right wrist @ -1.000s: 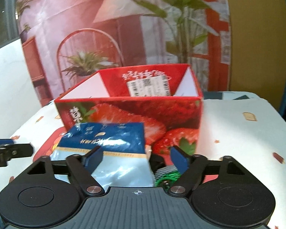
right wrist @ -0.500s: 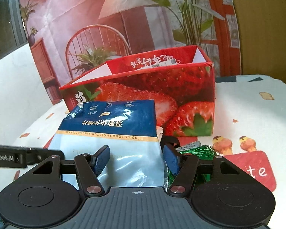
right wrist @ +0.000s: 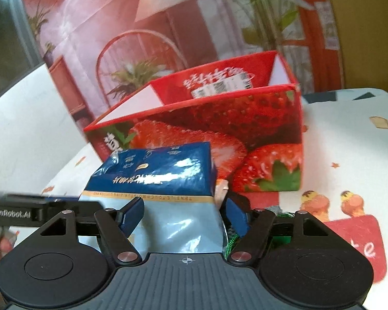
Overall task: Organize soft objects
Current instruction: 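Lift the blue pack with both grippers and carry it over the red box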
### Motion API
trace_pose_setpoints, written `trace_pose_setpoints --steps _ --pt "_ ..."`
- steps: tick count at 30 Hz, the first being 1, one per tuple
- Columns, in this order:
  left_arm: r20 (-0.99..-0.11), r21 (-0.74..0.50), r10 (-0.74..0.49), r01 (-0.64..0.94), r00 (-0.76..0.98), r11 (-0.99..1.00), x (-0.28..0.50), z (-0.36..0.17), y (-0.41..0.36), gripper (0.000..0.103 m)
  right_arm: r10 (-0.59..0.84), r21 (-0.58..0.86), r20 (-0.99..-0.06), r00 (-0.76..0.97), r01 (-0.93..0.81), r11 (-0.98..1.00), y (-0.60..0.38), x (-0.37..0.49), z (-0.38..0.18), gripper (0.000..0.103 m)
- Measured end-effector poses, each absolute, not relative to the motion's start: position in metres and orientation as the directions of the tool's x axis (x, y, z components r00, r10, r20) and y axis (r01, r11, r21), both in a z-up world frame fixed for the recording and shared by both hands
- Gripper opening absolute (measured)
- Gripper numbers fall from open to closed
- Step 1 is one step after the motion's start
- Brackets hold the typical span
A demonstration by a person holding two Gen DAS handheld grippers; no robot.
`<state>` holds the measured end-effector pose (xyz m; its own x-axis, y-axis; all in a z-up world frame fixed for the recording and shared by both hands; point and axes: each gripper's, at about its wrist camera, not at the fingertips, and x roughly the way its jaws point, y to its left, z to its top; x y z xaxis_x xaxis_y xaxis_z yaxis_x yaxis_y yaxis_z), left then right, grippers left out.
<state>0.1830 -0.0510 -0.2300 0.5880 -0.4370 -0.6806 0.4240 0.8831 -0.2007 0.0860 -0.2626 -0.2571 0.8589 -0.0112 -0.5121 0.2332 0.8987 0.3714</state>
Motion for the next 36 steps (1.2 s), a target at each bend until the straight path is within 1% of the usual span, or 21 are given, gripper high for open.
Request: trace_pose_setpoints --steps 5,6,9,13,18,25,30,36 --pt "-0.704 -0.175 -0.448 0.476 0.551 0.862 0.196 -0.230 -0.059 0.054 0.070 0.378 -0.542 0.837 0.169 0.910 -0.265 0.101 -0.259 0.067" --pt "-0.706 -0.172 -0.449 0.482 0.547 0.859 0.197 -0.230 -0.060 0.053 0.083 0.381 -0.552 0.830 0.162 0.910 -0.265 0.104 -0.259 0.069" --pt "-0.708 -0.190 -0.469 0.496 0.529 0.847 0.200 -0.225 -0.058 0.049 0.093 0.371 -0.572 0.815 0.156 0.915 -0.263 0.108 -0.253 0.067" --pt "-0.690 -0.222 -0.508 0.517 0.516 0.827 0.199 -0.214 -0.052 0.049 0.094 0.371 -0.549 0.831 0.141 0.918 -0.258 0.103 -0.235 0.066" --pt "-0.632 -0.264 -0.563 0.534 0.533 0.803 0.197 -0.189 -0.043 0.049 0.085 0.345 -0.508 0.857 0.112 0.932 -0.256 0.096 -0.203 0.067" --pt "-0.530 -0.262 -0.597 0.554 0.603 0.791 0.210 -0.144 -0.041 0.050 0.058 0.264 -0.443 0.894 0.068 0.962 -0.264 0.111 -0.150 0.067" --pt "-0.484 -0.256 -0.585 0.533 0.651 0.806 0.238 -0.126 -0.052 0.050 0.028 0.191 -0.406 0.914 0.054 0.980 -0.275 0.138 -0.128 0.066" --pt "-0.430 -0.233 -0.534 0.481 0.729 0.845 0.283 -0.120 -0.067 0.050 -0.037 0.079 -0.371 0.928 0.072 0.994 -0.288 0.182 -0.124 0.066"
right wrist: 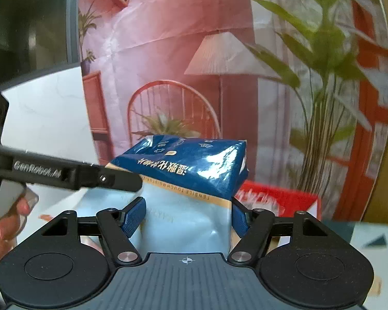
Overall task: Organize soft objects
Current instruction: 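Lift the blue pack with both grippers and carry it over the red box, then lower the blue pack into the red box and open both grippers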
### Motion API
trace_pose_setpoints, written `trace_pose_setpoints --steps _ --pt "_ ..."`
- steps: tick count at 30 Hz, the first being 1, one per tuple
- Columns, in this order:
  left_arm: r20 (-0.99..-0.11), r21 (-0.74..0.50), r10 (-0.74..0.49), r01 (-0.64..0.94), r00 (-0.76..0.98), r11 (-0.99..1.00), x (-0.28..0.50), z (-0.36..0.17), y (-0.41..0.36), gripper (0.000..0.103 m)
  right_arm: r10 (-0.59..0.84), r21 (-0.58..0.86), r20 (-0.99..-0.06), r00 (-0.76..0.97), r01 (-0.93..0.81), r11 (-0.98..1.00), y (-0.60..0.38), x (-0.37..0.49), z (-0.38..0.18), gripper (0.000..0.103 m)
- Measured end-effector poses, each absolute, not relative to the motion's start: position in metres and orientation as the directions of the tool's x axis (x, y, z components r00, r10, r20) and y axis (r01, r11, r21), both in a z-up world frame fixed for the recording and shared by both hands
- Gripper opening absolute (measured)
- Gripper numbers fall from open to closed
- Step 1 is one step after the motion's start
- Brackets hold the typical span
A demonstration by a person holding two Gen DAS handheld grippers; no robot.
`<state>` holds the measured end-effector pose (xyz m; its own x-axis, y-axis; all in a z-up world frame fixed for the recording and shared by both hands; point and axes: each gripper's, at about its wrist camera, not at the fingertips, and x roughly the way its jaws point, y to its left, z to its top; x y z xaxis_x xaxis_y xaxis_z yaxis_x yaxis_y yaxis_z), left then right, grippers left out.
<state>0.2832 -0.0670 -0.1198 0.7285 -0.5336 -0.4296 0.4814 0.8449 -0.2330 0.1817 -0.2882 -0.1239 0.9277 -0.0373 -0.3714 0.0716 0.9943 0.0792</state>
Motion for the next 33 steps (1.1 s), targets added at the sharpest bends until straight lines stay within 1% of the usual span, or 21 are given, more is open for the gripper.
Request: trace_pose_setpoints --steps 4,7,10,14,22,26,27,28,30,33 --pt "-0.423 -0.193 -0.477 0.438 0.770 0.878 0.310 -0.126 -0.083 0.050 -0.122 -0.059 -0.351 0.929 0.108 0.992 -0.287 0.211 -0.132 0.066" --pt "-0.469 -0.164 -0.450 0.426 0.760 0.890 0.322 -0.138 -0.094 0.050 -0.168 -0.119 -0.355 0.920 0.134 0.984 -0.285 0.226 -0.142 0.066" --pt "-0.513 -0.143 -0.435 0.426 0.740 0.893 0.326 -0.149 -0.098 0.050 -0.175 -0.089 -0.395 0.902 0.152 0.984 -0.288 0.233 -0.155 0.066" --pt "-0.551 -0.161 -0.445 0.434 0.706 0.887 0.333 -0.158 -0.099 0.050 -0.171 -0.057 -0.442 0.881 0.163 0.985 -0.292 0.233 -0.171 0.066" --pt "-0.593 -0.174 -0.445 0.433 0.671 0.885 0.331 -0.178 -0.093 0.051 -0.154 0.026 -0.477 0.865 0.190 0.981 -0.301 0.228 -0.184 0.066" --pt "-0.573 -0.206 -0.449 0.410 0.686 0.889 0.336 -0.175 -0.088 0.051 -0.158 0.031 -0.483 0.861 0.198 0.980 -0.301 0.232 -0.184 0.066" --pt "-0.568 -0.211 -0.444 0.398 0.693 0.893 0.338 -0.174 -0.086 0.052 -0.165 0.026 -0.477 0.863 0.201 0.979 -0.300 0.234 -0.182 0.066" --pt "-0.569 -0.207 -0.431 0.386 0.700 0.899 0.340 -0.174 -0.086 0.053 -0.171 0.021 -0.475 0.863 0.206 0.978 -0.300 0.236 -0.181 0.066" --pt "-0.581 -0.177 -0.387 0.353 0.716 0.919 0.343 -0.177 -0.085 0.057 -0.200 -0.004 -0.489 0.849 0.227 0.974 -0.300 0.241 -0.182 0.066" --pt "-0.588 -0.152 -0.364 0.342 0.723 0.927 0.343 -0.177 -0.080 0.058 -0.242 -0.018 -0.506 0.828 0.271 0.963 -0.304 0.242 -0.185 0.067"
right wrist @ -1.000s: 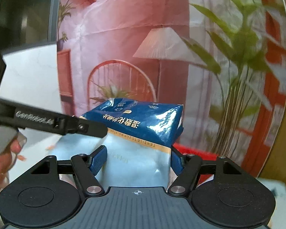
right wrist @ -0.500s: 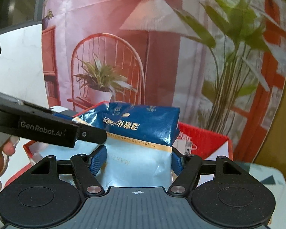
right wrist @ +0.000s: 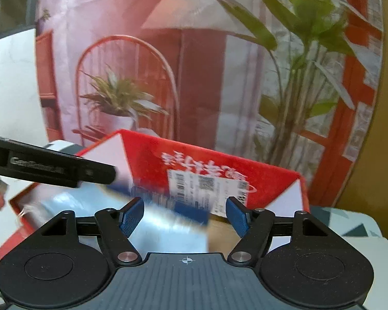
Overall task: Organize soft objects
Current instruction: 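Lower the blue pack into the red box and open both grippers, then reach down and close both grippers on the orange floral cloth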
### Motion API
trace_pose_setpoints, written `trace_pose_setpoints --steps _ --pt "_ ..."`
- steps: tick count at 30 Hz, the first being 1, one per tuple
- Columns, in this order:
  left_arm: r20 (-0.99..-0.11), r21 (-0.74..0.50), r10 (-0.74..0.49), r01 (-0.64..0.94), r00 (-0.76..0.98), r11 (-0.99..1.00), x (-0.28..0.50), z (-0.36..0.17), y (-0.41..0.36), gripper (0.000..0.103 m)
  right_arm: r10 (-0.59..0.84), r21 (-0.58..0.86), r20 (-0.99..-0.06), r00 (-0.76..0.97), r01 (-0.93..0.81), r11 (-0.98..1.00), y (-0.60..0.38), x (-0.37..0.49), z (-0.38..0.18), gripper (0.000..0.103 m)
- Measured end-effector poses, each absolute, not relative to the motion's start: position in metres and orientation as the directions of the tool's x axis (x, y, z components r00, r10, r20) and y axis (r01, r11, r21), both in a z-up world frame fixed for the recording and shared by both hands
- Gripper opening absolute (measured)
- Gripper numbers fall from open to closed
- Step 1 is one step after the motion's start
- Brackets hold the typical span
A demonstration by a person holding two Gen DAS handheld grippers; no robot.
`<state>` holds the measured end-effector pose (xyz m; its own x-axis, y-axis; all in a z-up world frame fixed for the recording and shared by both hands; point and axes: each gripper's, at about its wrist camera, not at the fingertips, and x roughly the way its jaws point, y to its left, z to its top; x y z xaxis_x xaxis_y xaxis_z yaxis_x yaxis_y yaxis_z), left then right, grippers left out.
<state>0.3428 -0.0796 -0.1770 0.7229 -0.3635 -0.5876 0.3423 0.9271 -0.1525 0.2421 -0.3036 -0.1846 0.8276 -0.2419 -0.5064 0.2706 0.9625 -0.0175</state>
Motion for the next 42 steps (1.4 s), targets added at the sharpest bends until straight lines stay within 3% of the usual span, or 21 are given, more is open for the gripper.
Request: trace_pose_setpoints --steps 10,17,29,42 --pt "-0.577 -0.140 -0.400 0.397 0.712 0.907 0.284 -0.159 -0.060 0.058 -0.181 0.144 -0.411 0.894 0.259 0.955 -0.302 0.189 -0.162 0.067" --pt "-0.604 -0.184 -0.424 0.400 0.675 0.898 0.233 -0.176 -0.046 0.058 -0.154 0.203 -0.376 0.914 0.244 0.948 -0.275 0.143 -0.164 0.067" --pt "-0.694 -0.240 -0.388 0.313 0.607 0.919 0.210 -0.231 -0.025 0.058 -0.110 0.229 -0.565 0.818 0.283 0.931 -0.246 0.114 -0.236 0.067" --pt "-0.755 -0.305 -0.402 0.265 0.518 0.915 0.202 -0.270 -0.019 0.058 -0.086 0.230 -0.626 0.775 0.289 0.929 -0.240 0.116 -0.263 0.069"
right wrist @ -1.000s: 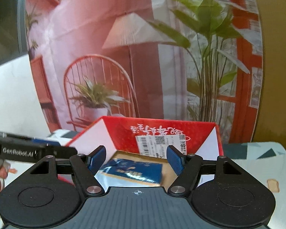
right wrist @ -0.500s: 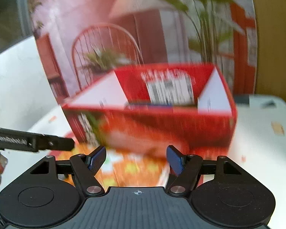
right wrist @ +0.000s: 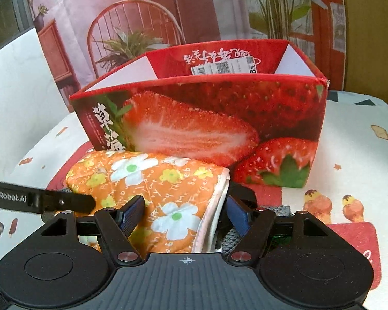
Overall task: Organize soft objects
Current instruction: 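Reach down and close both grippers on the orange floral cloth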
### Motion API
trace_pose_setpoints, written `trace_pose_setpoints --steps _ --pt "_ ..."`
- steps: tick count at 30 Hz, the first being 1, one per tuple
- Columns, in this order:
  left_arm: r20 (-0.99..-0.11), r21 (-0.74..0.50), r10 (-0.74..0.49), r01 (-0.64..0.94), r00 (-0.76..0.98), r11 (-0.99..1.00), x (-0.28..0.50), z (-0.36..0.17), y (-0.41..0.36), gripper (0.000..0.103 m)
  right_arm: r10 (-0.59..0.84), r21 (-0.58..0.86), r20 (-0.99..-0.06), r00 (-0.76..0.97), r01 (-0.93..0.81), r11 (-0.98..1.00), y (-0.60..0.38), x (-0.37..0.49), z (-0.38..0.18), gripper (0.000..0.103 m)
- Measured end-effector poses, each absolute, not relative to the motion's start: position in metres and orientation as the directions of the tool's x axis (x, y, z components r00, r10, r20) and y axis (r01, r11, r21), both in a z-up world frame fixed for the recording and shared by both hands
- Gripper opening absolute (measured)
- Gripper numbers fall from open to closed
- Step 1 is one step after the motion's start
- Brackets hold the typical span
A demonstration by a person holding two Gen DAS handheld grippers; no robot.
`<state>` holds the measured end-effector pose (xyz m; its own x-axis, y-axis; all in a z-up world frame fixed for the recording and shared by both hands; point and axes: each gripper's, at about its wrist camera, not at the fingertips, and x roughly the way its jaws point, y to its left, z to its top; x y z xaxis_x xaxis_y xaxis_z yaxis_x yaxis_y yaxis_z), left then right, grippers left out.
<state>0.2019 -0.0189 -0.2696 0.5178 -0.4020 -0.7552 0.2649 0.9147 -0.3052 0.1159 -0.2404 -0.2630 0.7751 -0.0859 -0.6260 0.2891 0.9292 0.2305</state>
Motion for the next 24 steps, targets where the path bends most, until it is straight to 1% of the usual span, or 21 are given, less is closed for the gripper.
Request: trace_pose_setpoints --steps 7,11,14,18,20,24 --pt "-0.757 -0.309 -0.403 0.262 0.514 0.914 0.2028 -0.2715 -0.0192 0.058 -0.071 0.244 -0.632 0.772 0.285 0.927 -0.2446 0.1165 -0.2664 0.069" --pt "-0.755 -0.316 -0.406 0.256 0.515 0.913 0.2046 -0.2707 -0.0192 0.058 -0.061 0.253 -0.635 0.770 0.282 0.925 -0.2441 0.1184 -0.2669 0.073" --pt "-0.743 -0.326 -0.428 0.280 0.514 0.903 0.2030 -0.2670 -0.0207 0.057 -0.047 0.268 -0.637 0.770 0.278 0.922 -0.2433 0.1192 -0.2652 0.073" --pt "-0.725 -0.333 -0.453 0.312 0.518 0.890 0.1999 -0.2626 -0.0250 0.057 0.003 0.324 -0.595 0.804 0.237 0.916 -0.2426 0.1157 -0.2577 0.072" --pt "-0.727 -0.337 -0.455 0.310 0.515 0.889 0.2000 -0.2631 -0.0256 0.057 -0.001 0.309 -0.603 0.798 0.234 0.922 -0.2408 0.1174 -0.2577 0.073" --pt "-0.726 -0.335 -0.458 0.317 0.513 0.887 0.1993 -0.2636 -0.0265 0.057 0.010 0.335 -0.611 0.791 0.247 0.909 -0.2444 0.1190 -0.2627 0.073"
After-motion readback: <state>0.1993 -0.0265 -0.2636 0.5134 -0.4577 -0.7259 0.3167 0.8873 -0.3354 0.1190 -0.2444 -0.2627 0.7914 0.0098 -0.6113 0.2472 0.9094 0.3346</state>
